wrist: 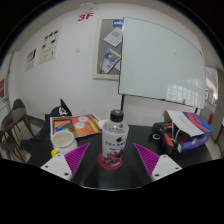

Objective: Pour water

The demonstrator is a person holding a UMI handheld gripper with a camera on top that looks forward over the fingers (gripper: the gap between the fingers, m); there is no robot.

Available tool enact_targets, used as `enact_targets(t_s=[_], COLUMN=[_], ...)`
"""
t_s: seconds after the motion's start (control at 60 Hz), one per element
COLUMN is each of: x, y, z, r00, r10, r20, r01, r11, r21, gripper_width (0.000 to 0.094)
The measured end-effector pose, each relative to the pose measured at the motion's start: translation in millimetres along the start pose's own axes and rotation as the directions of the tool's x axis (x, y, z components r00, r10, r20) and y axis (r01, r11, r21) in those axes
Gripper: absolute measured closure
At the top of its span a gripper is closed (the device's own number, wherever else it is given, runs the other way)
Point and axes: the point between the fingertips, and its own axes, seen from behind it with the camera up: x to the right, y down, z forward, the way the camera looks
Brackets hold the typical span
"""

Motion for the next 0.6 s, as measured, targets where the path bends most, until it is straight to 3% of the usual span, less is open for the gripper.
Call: enact_targets(t_s=[0.333, 0.6], x=[-46, -53], y=[10, 25], z=[-191, -268], r00=[0.997, 0.991], r10=[0.011, 0.018], r20=[-0.083, -0.135], r01=[-0.012, -0.02], r11=[1.0, 1.0], r21=[-0.008, -0.012], gripper_width=[0.009, 0.009])
